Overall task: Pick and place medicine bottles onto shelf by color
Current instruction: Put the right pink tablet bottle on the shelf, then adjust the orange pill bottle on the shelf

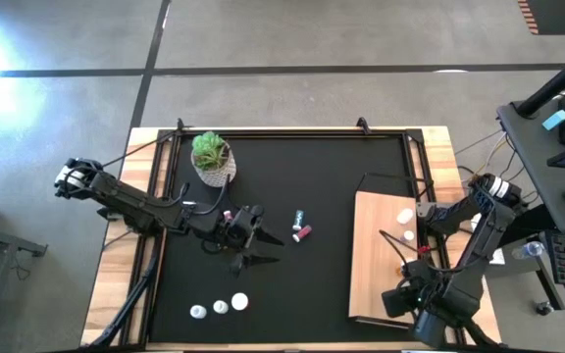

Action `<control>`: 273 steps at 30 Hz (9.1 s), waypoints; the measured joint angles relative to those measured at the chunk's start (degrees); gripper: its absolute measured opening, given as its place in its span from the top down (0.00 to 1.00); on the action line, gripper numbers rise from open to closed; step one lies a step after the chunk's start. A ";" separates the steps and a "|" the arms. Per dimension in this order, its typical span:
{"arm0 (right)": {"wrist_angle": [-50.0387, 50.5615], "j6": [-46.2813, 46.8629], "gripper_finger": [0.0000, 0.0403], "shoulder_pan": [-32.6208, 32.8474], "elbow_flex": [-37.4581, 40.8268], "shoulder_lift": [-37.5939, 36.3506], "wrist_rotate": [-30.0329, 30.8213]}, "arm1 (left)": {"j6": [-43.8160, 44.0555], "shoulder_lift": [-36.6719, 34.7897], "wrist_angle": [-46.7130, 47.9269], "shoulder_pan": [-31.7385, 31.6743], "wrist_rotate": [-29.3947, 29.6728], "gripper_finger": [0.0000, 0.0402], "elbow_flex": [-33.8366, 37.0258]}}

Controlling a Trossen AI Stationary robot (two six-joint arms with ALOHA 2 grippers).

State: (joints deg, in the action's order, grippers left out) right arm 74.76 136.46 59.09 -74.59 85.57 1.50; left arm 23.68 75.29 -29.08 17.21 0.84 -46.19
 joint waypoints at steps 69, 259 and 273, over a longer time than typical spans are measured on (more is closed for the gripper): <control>3.51 -17.18 0.42 0.02 -2.89 -3.44 -0.03 | -0.09 0.07 0.03 -1.51 3.25 0.48 0.22; -43.49 2.58 0.49 -5.57 26.12 -11.36 -20.98 | 0.13 0.00 5.64 -1.46 2.38 0.48 0.85; -44.21 0.07 0.49 -5.52 25.85 -8.21 -22.07 | 0.76 -0.09 5.60 -1.47 2.38 0.48 0.85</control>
State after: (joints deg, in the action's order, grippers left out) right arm 30.55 136.53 53.57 -48.74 77.36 -20.57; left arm 24.44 75.20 -23.49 15.74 3.22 -45.34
